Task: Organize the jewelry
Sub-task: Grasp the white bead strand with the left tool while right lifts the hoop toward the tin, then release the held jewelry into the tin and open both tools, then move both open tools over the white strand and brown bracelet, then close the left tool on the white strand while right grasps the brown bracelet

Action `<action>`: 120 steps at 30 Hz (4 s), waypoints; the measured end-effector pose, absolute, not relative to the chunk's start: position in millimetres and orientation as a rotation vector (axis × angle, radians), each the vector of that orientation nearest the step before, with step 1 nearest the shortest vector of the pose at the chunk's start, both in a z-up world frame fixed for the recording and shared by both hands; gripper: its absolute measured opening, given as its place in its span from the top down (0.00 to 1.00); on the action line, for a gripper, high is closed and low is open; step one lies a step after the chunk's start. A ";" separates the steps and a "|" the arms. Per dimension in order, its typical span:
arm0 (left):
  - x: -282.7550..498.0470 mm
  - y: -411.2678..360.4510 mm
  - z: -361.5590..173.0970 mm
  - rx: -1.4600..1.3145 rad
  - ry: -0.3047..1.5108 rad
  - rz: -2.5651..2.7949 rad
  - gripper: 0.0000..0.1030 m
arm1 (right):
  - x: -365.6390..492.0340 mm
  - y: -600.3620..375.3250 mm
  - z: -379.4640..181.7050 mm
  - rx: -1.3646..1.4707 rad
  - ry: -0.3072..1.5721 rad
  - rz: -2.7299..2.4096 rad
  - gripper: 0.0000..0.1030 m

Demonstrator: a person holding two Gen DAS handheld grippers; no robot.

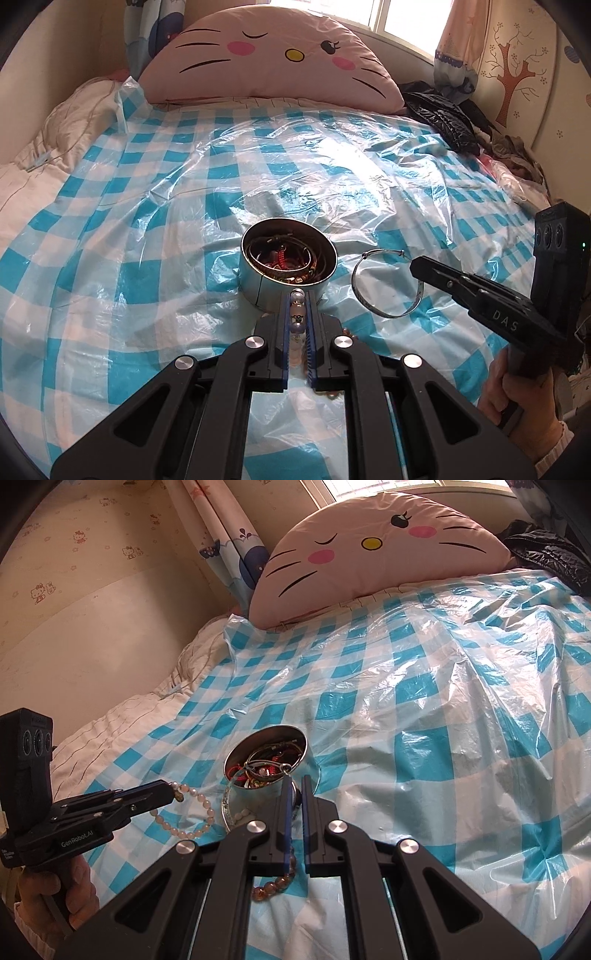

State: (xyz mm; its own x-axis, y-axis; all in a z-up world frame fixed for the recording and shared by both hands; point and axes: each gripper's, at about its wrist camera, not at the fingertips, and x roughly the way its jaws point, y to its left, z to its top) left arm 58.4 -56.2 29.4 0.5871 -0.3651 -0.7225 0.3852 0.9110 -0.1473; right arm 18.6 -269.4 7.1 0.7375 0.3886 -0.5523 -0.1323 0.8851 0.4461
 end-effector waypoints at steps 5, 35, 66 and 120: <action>72.2 -62.6 37.5 0.002 0.813 -0.450 0.93 | 26.0 -267.1 11.1 0.399 0.677 0.302 0.95; 152.4 -49.5 -4.3 -0.087 0.849 -0.329 0.52 | 101.0 -246.8 -3.8 0.261 0.739 0.309 0.95; 108.0 -56.4 -50.6 0.164 0.975 -0.238 0.46 | 64.2 -233.3 -26.2 0.160 0.890 0.254 0.56; 50.8 -60.8 -29.6 0.393 0.965 -0.301 0.36 | 8.2 -234.3 -26.5 -0.036 1.017 0.248 0.58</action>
State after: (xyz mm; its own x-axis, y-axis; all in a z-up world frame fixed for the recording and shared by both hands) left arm 50.8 -60.8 -29.6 0.5372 -0.0740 -0.8402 0.4172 0.8890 0.1884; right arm 8.2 -234.3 -26.5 0.5007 0.1879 -0.8450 -0.2216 0.9715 0.0847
